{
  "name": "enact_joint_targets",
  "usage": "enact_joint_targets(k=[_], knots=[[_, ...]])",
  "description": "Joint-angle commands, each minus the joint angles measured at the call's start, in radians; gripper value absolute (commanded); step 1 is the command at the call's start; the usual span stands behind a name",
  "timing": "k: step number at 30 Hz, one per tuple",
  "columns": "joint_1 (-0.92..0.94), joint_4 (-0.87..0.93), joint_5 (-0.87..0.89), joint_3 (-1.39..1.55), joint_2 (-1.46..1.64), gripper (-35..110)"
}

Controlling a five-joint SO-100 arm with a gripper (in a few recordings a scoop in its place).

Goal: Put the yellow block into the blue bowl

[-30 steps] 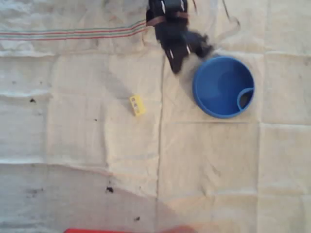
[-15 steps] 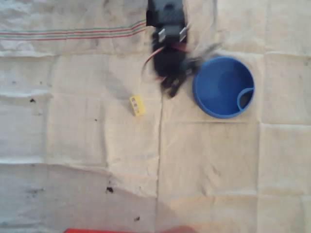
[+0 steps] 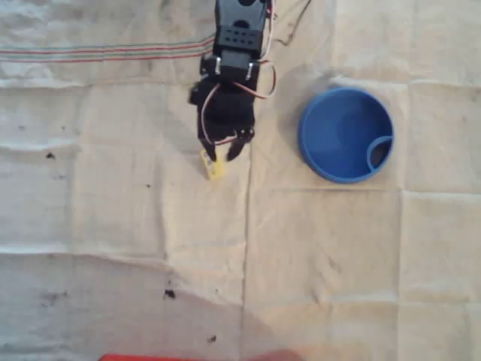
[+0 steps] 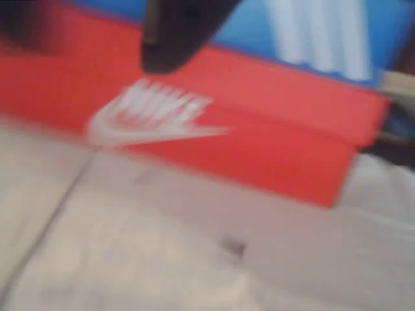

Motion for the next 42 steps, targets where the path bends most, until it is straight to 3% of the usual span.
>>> enact_joint_targets(k=[1,11,23,42], knots=[[0.002,0.035,-0.041,-0.086,0.026,37],[0.044,0.034,-0.044,-0.095,0.014,37],[0.153,-0.146,-0.123,-0.064,-0.110,35],[0.081,-0.161,-0.110,-0.064,-0.247,35]])
